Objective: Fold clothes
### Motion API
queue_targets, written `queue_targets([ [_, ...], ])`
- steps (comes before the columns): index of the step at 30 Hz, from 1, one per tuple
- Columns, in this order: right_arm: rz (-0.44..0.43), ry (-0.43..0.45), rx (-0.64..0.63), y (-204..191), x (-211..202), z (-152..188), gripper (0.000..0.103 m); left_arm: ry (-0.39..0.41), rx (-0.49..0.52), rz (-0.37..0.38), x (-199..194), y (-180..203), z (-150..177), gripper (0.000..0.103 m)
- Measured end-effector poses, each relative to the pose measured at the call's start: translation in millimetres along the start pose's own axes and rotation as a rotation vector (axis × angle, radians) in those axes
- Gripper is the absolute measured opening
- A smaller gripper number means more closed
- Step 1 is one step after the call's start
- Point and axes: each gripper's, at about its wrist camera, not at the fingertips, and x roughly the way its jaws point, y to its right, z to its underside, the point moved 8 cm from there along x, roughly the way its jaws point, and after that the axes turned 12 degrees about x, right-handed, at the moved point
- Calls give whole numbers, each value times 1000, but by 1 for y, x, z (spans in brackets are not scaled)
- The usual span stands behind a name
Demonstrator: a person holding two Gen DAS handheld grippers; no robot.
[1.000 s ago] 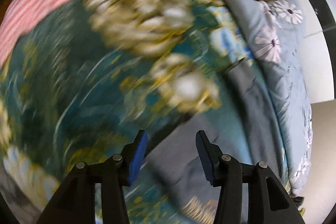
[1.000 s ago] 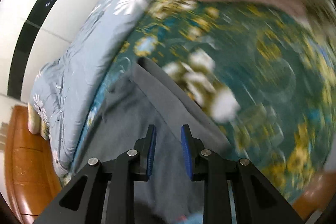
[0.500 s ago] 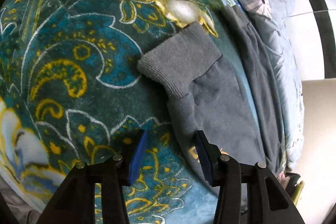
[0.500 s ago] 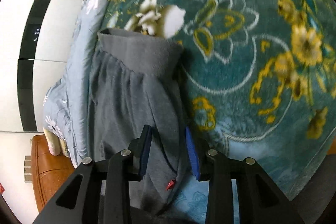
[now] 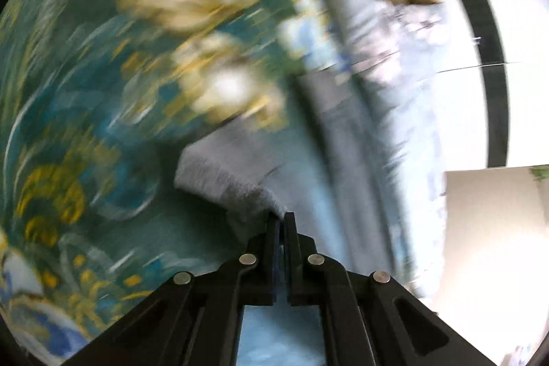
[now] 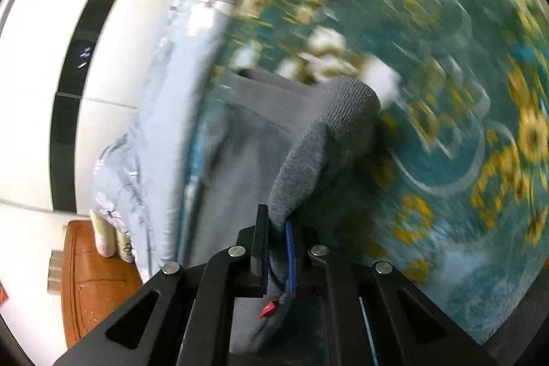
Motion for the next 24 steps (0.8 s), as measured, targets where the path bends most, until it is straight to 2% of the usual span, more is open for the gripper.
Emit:
queue_targets([
  [2,-25,8,-32,-18,-6,0,8,43,31,53,-9,34,-24,2],
  [5,-62,19,-80,-46,-15,-1,8,69,67,81,-23,59,-41,2],
  [8,-99,31,-128,-73,-24,-1,8,87,104,34,-43,63,-38,2],
  [11,-136,42,-176,-100,-33,-1,8,58,89,-33,-51,41,-27,2],
  [12,-125,33,-178,-98,-31,0,8,43,97,-59,-50,34,-25,2],
  [14,-103,14,-183,-95,-26,3,8,19,108,-90,-41,28,-21,2],
  [16,-82,-2,-175,-96,-16,-1,8,7,104,-102,-26,34,-32,2],
  [24,-19,-13,-183,-138,37,-23,8,-45,92,-172,49,76,-101,2],
])
